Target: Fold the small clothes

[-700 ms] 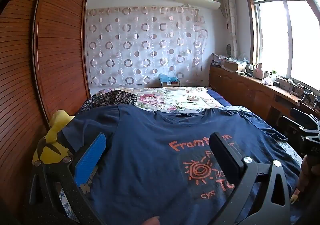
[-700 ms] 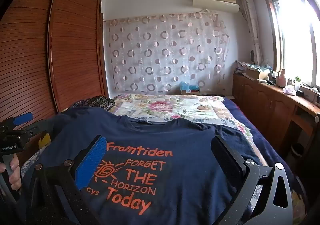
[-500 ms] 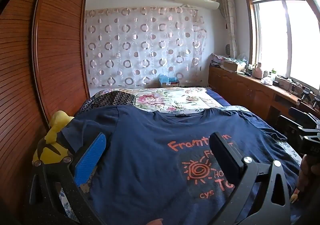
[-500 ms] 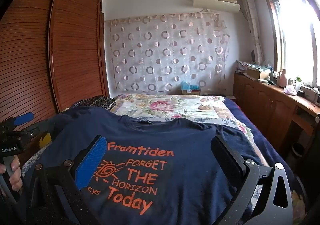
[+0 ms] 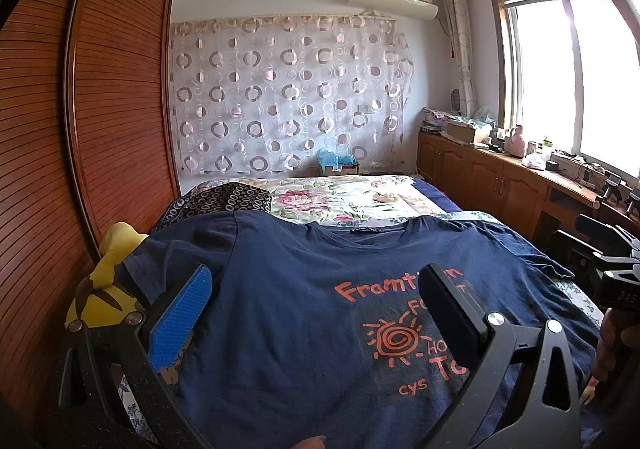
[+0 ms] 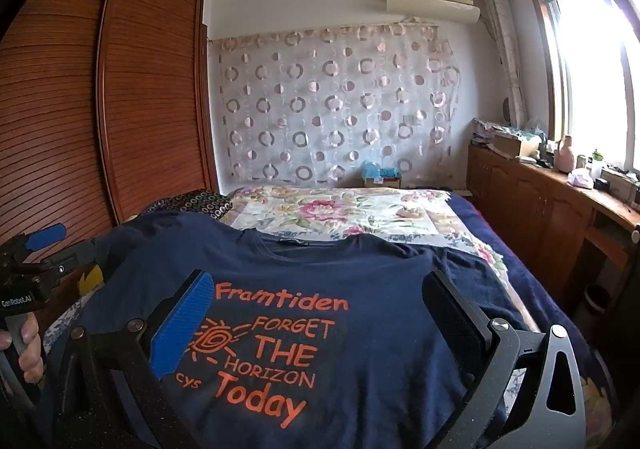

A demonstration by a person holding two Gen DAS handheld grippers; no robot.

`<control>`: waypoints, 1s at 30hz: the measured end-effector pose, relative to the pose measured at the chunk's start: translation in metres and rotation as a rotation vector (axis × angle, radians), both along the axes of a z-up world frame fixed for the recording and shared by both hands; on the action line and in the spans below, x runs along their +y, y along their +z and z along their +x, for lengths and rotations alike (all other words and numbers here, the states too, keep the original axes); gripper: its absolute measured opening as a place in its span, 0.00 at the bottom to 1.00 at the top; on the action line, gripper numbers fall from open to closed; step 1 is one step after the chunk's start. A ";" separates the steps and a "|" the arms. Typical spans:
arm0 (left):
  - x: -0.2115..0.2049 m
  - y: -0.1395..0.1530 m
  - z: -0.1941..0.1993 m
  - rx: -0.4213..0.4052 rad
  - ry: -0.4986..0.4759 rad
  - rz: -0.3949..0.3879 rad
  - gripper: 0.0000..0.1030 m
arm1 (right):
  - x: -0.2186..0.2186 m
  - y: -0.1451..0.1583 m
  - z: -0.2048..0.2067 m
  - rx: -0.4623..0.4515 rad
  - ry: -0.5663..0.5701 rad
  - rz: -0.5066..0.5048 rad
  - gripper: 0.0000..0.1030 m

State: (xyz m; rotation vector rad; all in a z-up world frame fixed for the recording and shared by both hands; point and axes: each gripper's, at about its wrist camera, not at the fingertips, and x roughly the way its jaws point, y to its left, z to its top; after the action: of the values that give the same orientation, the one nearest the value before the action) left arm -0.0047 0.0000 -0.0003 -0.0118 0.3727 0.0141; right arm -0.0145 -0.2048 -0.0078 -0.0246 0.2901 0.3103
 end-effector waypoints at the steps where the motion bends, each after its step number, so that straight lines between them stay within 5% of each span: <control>1: -0.002 0.001 0.000 0.000 0.001 0.001 1.00 | 0.001 0.000 0.000 0.000 -0.002 -0.003 1.00; 30: -0.006 0.006 -0.005 -0.004 -0.001 0.002 1.00 | -0.003 0.001 0.003 0.007 -0.003 0.003 1.00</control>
State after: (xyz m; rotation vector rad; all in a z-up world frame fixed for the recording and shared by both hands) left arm -0.0095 -0.0057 0.0061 -0.0093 0.3692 0.0131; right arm -0.0117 -0.2082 -0.0069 -0.0200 0.2966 0.3083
